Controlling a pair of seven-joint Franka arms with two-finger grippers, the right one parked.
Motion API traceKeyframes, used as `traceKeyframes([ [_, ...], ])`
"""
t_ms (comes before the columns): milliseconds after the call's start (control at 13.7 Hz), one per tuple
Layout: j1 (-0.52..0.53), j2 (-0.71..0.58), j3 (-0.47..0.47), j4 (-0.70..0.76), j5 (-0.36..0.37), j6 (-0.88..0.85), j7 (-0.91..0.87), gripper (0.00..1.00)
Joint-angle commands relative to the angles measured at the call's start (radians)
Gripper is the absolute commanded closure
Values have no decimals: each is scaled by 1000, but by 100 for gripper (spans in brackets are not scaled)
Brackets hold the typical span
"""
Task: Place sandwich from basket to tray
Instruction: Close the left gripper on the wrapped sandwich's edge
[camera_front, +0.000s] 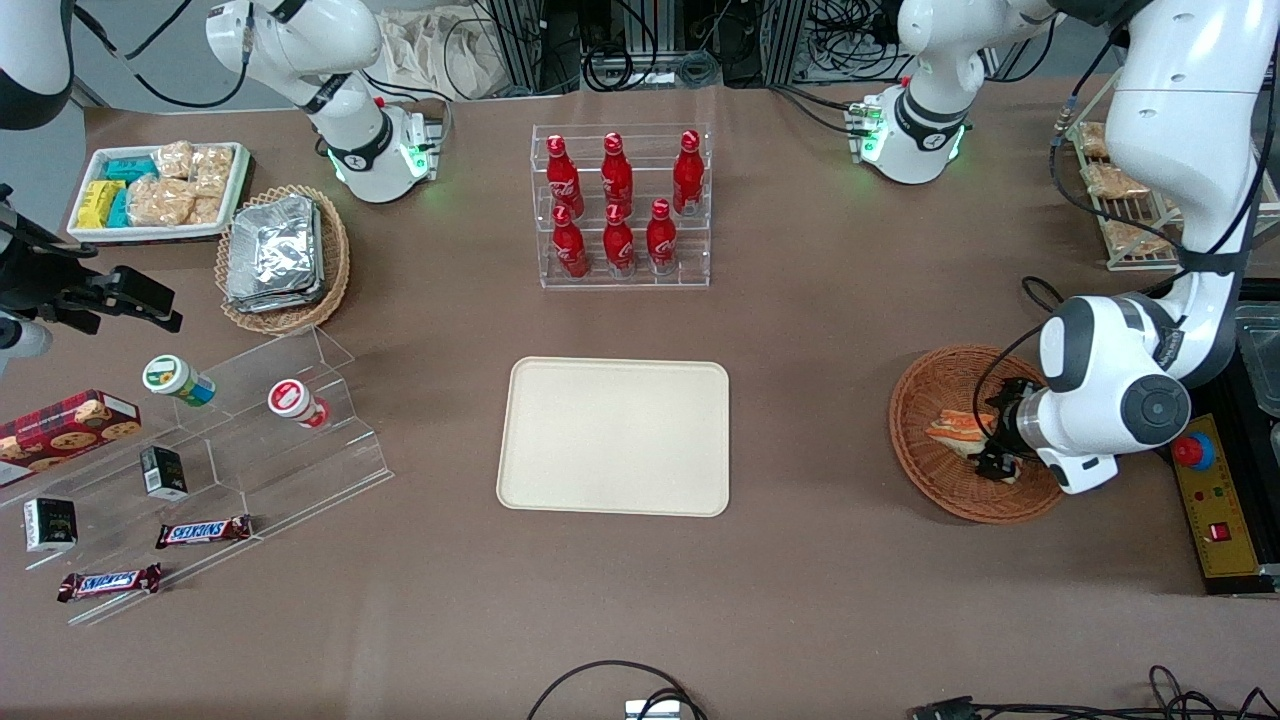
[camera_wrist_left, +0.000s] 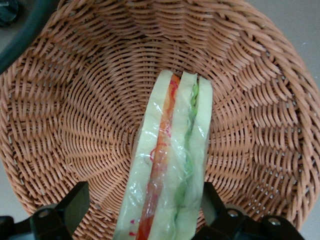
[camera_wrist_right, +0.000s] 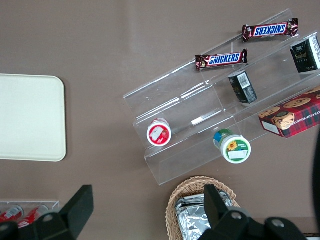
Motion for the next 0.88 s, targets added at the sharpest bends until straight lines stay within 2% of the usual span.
traceKeyframes([
  [0, 0, -8, -5, 15, 20, 5, -22, 84],
  [73, -3, -13, -5, 18, 21, 0, -14, 100],
  [293, -9, -41, -10, 36, 93, -54, -13, 100],
  [512, -16, -76, -31, 113, 99, -202, 24, 100],
  [805, -18, -75, -149, 363, 93, -479, 165, 100],
])
